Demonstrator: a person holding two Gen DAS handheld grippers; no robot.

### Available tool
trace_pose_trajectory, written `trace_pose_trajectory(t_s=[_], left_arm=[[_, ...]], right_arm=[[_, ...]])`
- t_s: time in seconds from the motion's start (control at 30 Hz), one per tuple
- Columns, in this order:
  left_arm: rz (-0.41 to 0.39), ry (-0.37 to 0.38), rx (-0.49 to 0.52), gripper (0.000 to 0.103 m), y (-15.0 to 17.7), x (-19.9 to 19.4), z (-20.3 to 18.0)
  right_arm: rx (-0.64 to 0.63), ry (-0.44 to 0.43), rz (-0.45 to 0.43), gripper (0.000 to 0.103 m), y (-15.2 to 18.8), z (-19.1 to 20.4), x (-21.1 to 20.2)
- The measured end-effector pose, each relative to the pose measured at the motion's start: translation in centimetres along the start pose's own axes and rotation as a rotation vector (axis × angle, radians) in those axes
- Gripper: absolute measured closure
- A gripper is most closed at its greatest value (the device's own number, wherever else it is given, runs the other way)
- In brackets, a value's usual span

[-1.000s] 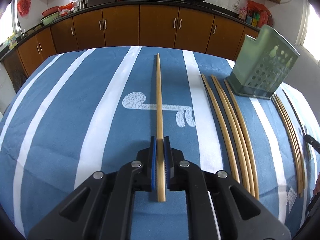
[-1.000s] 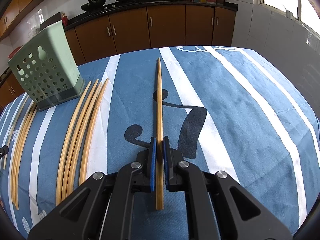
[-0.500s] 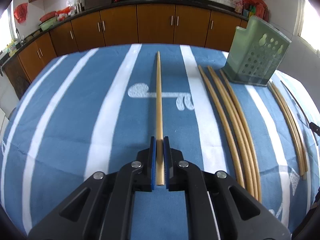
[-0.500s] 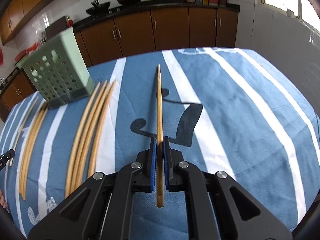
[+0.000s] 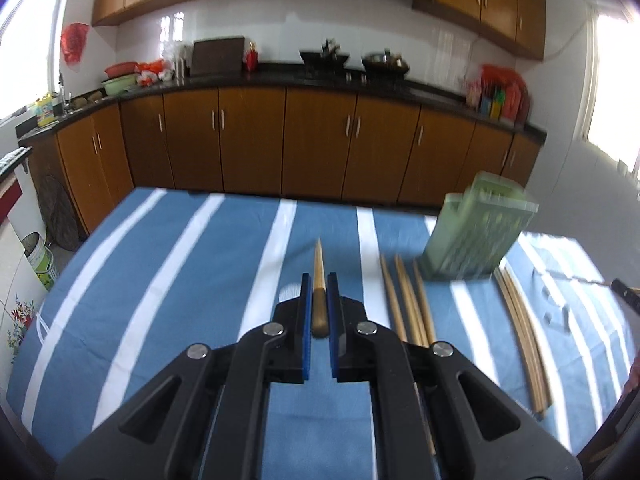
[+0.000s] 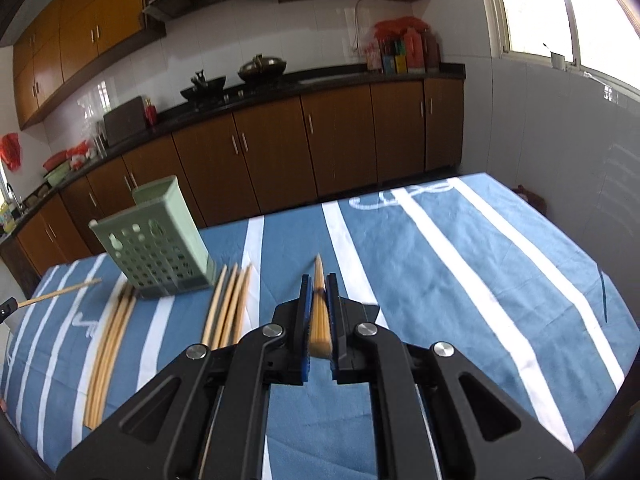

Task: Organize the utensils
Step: 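Lift both held chopsticks upright and carry them above the green holder, then lower both chopsticks into the green holder and open both tools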

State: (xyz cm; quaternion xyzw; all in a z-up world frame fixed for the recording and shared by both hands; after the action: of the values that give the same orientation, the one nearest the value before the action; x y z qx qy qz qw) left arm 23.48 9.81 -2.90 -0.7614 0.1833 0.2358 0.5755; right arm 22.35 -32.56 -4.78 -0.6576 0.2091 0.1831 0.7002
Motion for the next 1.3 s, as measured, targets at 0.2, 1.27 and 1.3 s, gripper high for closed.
trace_pose_trajectory(t_s=[0.2,1.27,1.3], left_arm=[[-0.082,0.016,-0.021,0.095,-3.2,-1.9,-0.5],[-0.280,0.305,0.014,0.095,-18.1,-8.3,-15.6],[-0.262,0.313,0.010,0.095,-17.6,-7.5,-16.1]], right_arm=[[-0.007,-0.004,-0.071,0.096,-2.7,0.2,-1.3],[-0.025,-0.270,-0.295,0.096,-17.5,8.4,-5.2],[-0.032,-0.269,-0.283,0.096,-17.3,8.7,-4.6]])
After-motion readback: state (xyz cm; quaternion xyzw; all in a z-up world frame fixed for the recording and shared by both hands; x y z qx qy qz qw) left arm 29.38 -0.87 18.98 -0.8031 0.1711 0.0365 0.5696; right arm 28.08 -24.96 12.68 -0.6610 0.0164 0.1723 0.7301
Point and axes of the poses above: each gripper's, at about its wrist camera, not at the fingertips, and x roughly the way its jaws point, z to its left, y to its underside, the point moved 7 cm from there along x, roughly the way its jaws point, and after that the axes turned 9 degrees about -x, right-handed, at the moved point
